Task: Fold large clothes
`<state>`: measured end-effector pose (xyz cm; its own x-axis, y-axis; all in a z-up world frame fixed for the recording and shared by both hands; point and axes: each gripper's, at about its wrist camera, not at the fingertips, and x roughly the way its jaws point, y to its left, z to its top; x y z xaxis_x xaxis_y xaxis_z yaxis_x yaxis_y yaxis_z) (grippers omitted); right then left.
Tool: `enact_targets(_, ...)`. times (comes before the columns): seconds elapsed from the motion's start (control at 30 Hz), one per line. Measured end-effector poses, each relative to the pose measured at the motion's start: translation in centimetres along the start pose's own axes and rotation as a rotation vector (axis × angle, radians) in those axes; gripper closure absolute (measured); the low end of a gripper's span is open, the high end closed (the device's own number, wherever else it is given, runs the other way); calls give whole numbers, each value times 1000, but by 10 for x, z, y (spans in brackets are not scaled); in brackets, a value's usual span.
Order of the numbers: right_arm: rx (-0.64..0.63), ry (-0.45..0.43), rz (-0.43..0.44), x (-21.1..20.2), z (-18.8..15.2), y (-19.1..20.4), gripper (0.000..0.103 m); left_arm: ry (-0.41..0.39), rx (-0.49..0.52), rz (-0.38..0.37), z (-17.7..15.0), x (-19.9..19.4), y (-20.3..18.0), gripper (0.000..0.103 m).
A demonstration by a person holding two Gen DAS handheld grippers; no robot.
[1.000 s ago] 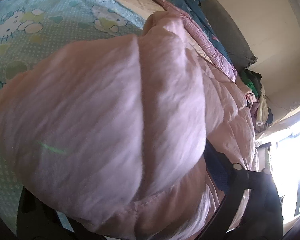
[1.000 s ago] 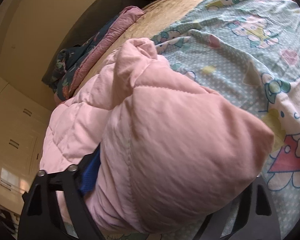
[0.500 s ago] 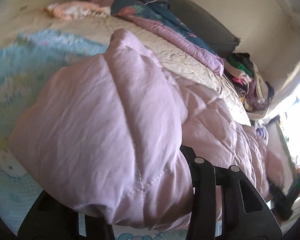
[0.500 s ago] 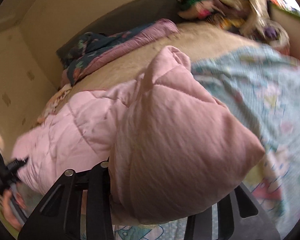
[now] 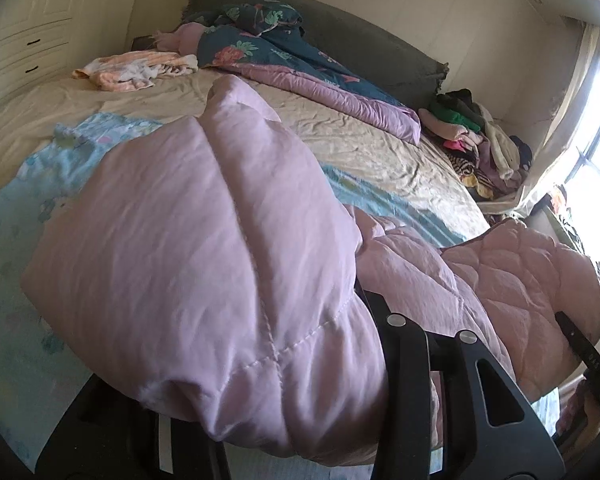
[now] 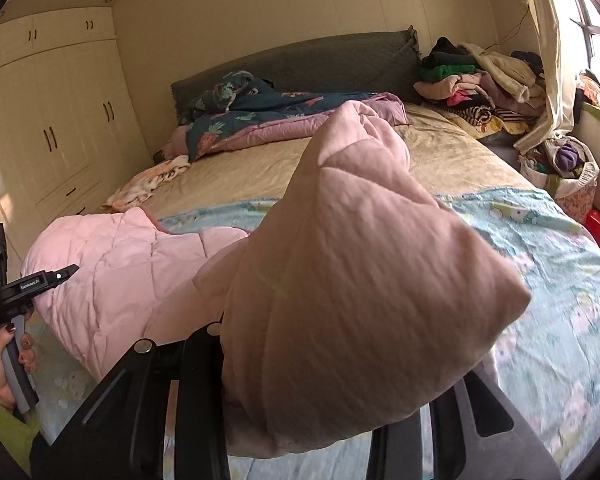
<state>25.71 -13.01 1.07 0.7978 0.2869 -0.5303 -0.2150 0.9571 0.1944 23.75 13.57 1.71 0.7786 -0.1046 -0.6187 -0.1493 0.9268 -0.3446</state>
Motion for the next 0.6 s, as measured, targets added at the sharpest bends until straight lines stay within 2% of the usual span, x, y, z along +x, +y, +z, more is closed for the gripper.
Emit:
enact_targets(0.4,86,67,-36,-26,-68,-16,70,21,36,23,-61,-32,12,67)
enact_targets(0.6,204,130,-46,-19,-102,-34,59,48,13,38,-85,-28,28,61)
